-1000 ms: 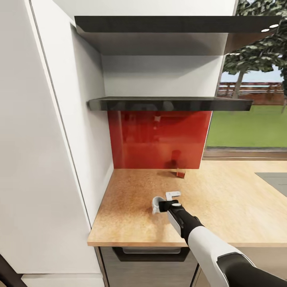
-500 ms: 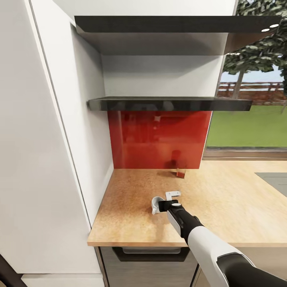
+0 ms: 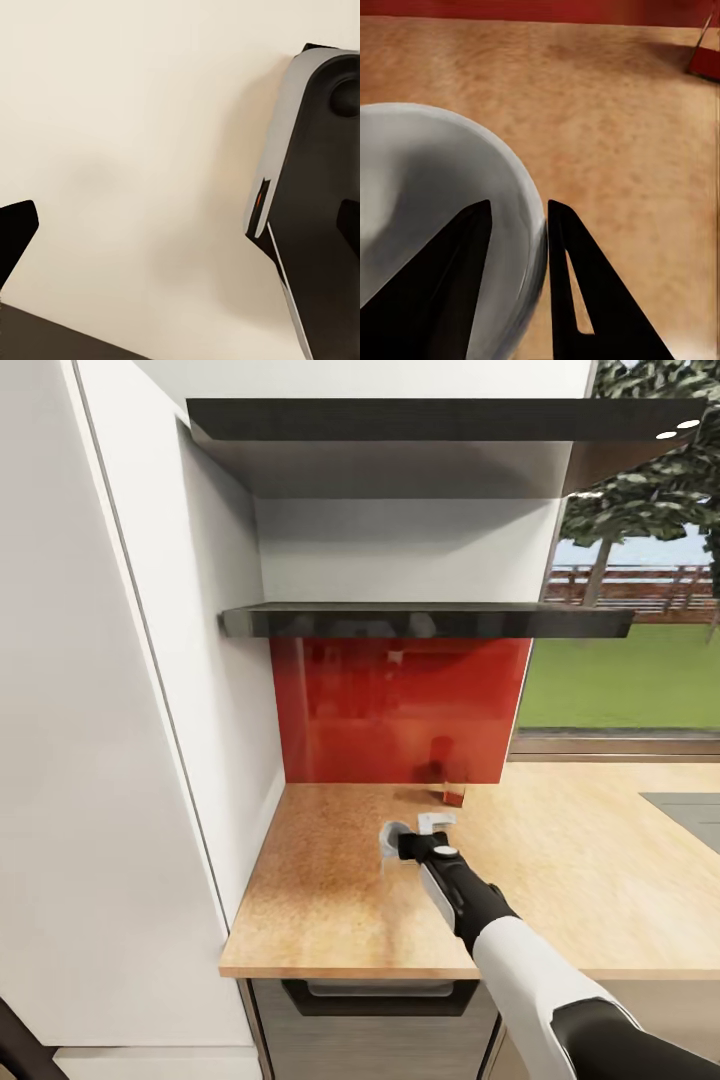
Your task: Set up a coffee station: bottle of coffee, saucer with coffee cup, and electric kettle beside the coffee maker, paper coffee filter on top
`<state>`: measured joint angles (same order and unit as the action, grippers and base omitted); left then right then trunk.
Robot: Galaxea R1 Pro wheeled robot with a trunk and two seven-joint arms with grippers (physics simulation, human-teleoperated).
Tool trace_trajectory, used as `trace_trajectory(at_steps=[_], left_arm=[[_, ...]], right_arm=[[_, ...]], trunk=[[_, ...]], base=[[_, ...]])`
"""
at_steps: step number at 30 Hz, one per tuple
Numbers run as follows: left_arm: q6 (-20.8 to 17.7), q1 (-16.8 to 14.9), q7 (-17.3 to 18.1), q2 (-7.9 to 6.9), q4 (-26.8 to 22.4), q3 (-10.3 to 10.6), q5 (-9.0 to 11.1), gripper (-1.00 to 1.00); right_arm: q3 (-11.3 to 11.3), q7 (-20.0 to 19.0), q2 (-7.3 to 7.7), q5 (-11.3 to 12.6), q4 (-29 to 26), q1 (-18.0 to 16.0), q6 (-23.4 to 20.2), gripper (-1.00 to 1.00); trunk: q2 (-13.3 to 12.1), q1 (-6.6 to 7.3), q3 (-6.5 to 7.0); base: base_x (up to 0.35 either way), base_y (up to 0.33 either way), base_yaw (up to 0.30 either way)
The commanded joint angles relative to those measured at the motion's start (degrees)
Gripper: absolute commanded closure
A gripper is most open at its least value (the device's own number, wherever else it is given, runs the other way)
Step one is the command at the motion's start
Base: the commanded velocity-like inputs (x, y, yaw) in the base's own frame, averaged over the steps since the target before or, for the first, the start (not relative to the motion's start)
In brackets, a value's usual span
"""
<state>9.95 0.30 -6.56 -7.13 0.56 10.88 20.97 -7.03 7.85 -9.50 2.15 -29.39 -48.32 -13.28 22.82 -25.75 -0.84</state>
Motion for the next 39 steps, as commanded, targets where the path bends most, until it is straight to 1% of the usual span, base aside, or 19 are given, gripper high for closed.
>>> trace_trajectory(at_steps=[1, 5, 7, 9, 10, 11, 12, 13, 15, 19, 34, 39], left_arm=[[0.2, 0.0, -0.1, 0.01, 0.1, 0.6, 0.4, -1.00], [0.3, 0.0, -0.1, -0.04, 0.1, 0.7, 0.3, -1.00], [0.3, 0.0, 0.0, -0.05, 0.0, 0.8, 0.3, -1.00], [0.4, 0.0, -0.1, -0.07, 0.0, 0.8, 0.3, -1.00], [0.5, 0.0, -0.1, -0.07, 0.0, 0.8, 0.2, -1.00], [0.5, 0.0, -0.1, -0.06, 0.0, 0.8, 0.2, -1.00], [0.6, 0.0, 0.0, 0.01, -0.2, 0.8, 0.2, -1.00], [0.6, 0.0, 0.0, 0.07, -0.4, 0.7, 0.2, -1.00], [0.5, -0.1, 0.0, 0.14, -0.7, 0.6, 0.2, -1.00], [0.6, -0.1, -0.1, 0.30, -0.9, 0.2, 0.3, -1.00], [0.5, -0.1, 0.4, 0.28, -0.1, 0.3, 0.4, -1.00], [0.5, -0.1, 0.3, 0.38, -0.1, 0.3, 0.5, -1.00]], right_arm=[[-0.4, 0.4, 0.06, 0.3, -0.8, 0.0, -0.4, 1.00], [-0.4, 0.5, 0.10, 0.2, -4.6, 0.0, -0.7, 1.00], [-0.4, 0.5, 0.37, 0.2, -7.5, 0.0, -2.6, 1.00], [-0.4, 0.4, 1.48, 0.2, -10.8, 0.0, -6.9, 1.00], [-0.5, 0.4, 2.57, 0.2, -13.3, 0.0, -10.1, 1.00], [-0.5, 0.4, 3.38, 0.3, -14.8, 0.0, -11.8, 1.00], [-0.6, 0.4, 4.51, 0.3, -16.4, 0.0, -13.4, 1.00], [-0.6, 0.4, 5.23, 0.3, -17.2, 0.0, -14.2, 1.00], [-0.6, 0.4, 5.91, 0.2, -17.7, 0.0, -14.6, 1.00], [-0.6, 0.4, 6.38, 0.2, -18.1, 0.0, -15.0, 1.00], [-0.5, 0.5, 6.35, 0.3, -18.7, 0.0, -15.2, 1.00], [-0.6, 0.5, 6.34, 0.3, -18.7, 0.0, -15.2, 1.00]], trunk=[[0.1, -0.03, -0.09], [0.1, -0.03, -0.09], [0.1, -0.03, -0.09], [0.1, -0.03, -0.09], [0.1, -0.03, -0.09], [0.1, -0.03, -0.09], [0.1, -0.03, -0.09], [0.1, -0.03, -0.09], [0.1, -0.03, -0.09], [0.1, -0.03, -0.09], [0.1, -0.03, -0.09], [0.1, -0.03, -0.09]], base=[[0.000, 0.000, 0.000], [0.000, 0.000, 0.000], [0.000, 0.000, 0.000], [0.000, 0.000, 0.000], [0.000, 0.000, 0.000], [0.000, 0.000, 0.000], [0.000, 0.000, 0.000], [0.000, 0.000, 0.000], [0.000, 0.000, 0.000], [0.000, 0.000, 0.000], [0.000, 0.000, 0.000], [-0.108, -0.061, 0.000]])
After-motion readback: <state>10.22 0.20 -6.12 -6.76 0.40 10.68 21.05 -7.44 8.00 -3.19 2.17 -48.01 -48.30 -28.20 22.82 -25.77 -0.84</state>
